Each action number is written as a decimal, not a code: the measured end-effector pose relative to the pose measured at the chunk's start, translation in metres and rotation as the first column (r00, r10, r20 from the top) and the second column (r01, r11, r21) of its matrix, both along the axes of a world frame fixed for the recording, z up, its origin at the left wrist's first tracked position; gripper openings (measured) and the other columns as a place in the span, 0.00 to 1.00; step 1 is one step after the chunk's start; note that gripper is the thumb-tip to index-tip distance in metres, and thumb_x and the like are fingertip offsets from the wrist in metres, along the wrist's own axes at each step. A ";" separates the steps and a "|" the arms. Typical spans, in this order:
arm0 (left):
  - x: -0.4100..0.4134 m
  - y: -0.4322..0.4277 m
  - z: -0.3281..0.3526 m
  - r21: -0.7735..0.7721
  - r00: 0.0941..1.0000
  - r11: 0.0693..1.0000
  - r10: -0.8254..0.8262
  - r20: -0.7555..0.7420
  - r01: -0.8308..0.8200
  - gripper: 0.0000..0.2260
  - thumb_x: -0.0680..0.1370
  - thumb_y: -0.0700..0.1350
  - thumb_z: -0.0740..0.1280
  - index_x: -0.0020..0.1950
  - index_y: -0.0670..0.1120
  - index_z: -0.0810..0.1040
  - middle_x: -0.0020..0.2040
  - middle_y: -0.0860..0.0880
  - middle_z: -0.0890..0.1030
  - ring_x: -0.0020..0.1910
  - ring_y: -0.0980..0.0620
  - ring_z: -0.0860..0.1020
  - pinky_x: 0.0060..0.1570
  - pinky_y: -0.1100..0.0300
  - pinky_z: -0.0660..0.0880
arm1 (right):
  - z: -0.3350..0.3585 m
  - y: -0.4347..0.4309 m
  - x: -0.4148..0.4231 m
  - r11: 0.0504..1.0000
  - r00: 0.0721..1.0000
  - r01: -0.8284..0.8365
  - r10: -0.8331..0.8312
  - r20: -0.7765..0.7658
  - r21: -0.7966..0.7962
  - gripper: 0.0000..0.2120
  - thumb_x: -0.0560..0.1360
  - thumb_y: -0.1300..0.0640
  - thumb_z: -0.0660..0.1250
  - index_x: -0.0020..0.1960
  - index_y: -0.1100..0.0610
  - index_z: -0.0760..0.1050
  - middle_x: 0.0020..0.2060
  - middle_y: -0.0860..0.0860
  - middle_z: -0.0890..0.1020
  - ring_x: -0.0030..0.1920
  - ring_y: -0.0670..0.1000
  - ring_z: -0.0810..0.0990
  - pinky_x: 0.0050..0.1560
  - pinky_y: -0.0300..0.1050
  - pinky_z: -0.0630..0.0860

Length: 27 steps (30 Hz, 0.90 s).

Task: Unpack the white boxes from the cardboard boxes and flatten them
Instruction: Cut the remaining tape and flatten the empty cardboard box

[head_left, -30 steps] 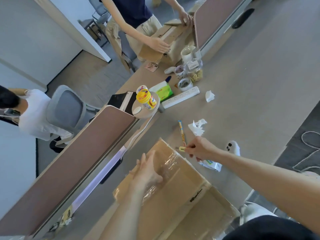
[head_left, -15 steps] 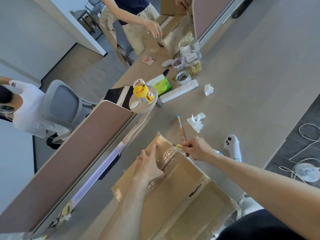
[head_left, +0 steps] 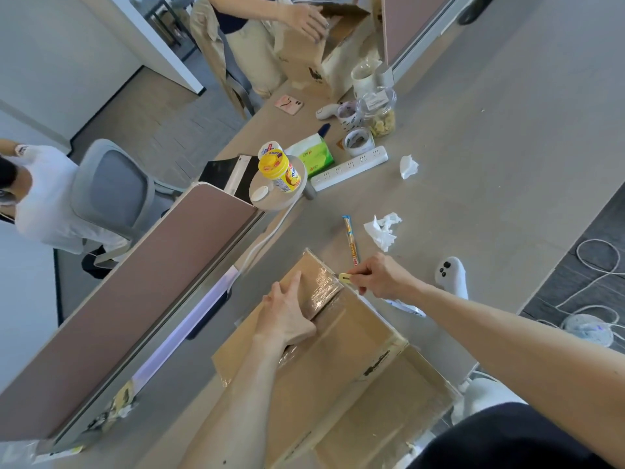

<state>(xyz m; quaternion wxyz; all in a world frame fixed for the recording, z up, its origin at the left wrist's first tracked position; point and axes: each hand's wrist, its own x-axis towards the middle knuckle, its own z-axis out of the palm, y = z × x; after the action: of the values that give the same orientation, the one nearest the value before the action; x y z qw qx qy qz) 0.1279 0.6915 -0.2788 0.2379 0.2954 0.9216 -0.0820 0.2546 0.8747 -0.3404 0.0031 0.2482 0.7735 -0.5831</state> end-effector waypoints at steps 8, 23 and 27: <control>0.004 -0.001 -0.001 -0.017 1.000 1.000 -0.003 -0.030 0.003 0.50 0.61 0.49 0.65 0.80 0.60 0.45 0.73 0.42 0.63 0.68 0.36 0.68 0.64 0.48 0.72 | 0.014 0.013 0.006 0.990 0.990 -0.125 0.120 0.075 0.065 0.17 0.75 0.61 0.66 0.28 0.58 0.77 0.17 0.45 0.71 0.18 0.44 0.64 0.23 0.33 0.61; 0.005 0.003 -0.001 -0.015 0.999 1.000 0.016 -0.034 -0.017 0.51 0.60 0.49 0.66 0.80 0.59 0.46 0.71 0.42 0.64 0.65 0.38 0.69 0.62 0.48 0.74 | 0.024 0.000 0.048 0.987 0.986 -0.157 0.159 0.055 -0.035 0.18 0.76 0.61 0.63 0.29 0.67 0.72 0.15 0.44 0.67 0.20 0.46 0.59 0.25 0.36 0.58; 0.003 0.002 -0.005 -0.011 0.999 1.000 0.013 -0.038 -0.013 0.52 0.60 0.49 0.67 0.80 0.59 0.46 0.73 0.41 0.62 0.68 0.36 0.67 0.62 0.48 0.75 | 0.023 -0.004 0.061 0.982 0.979 -0.184 0.186 0.080 -0.032 0.19 0.77 0.60 0.64 0.30 0.68 0.73 0.15 0.44 0.68 0.21 0.46 0.59 0.25 0.36 0.58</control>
<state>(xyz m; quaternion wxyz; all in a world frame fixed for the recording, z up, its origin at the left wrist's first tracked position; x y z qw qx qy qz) 0.1312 0.6938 -0.2836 0.2226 0.2864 0.9274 -0.0912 0.3156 0.8704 -0.3175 0.0922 0.1991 0.7853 -0.5790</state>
